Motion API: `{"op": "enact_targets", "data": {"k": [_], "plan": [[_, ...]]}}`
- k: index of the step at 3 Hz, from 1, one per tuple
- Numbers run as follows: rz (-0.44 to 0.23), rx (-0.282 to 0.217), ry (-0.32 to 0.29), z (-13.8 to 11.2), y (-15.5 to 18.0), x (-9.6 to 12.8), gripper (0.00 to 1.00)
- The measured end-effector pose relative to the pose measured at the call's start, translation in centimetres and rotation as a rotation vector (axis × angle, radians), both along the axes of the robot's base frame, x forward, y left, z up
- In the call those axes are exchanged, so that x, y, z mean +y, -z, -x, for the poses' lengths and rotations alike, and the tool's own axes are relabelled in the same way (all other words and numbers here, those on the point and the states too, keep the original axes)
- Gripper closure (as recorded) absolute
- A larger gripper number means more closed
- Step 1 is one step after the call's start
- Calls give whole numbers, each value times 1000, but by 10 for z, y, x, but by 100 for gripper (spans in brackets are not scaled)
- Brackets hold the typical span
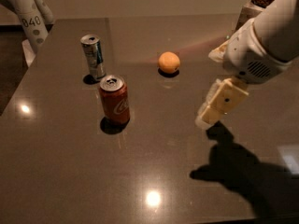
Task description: Move coke can near orange
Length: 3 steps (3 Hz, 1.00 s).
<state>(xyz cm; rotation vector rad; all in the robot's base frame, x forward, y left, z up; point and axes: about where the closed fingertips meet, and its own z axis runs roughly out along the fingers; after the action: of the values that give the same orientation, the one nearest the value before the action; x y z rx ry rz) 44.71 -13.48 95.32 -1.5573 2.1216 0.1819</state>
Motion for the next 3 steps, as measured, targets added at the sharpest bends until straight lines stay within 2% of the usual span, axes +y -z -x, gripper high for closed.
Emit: {"op": "enact_targets", "data": {"k": [2,3], "plan": [[-224,-20,-8,-18,15,65,0],[-236,-27,-6,-20,12,68,0]]}}
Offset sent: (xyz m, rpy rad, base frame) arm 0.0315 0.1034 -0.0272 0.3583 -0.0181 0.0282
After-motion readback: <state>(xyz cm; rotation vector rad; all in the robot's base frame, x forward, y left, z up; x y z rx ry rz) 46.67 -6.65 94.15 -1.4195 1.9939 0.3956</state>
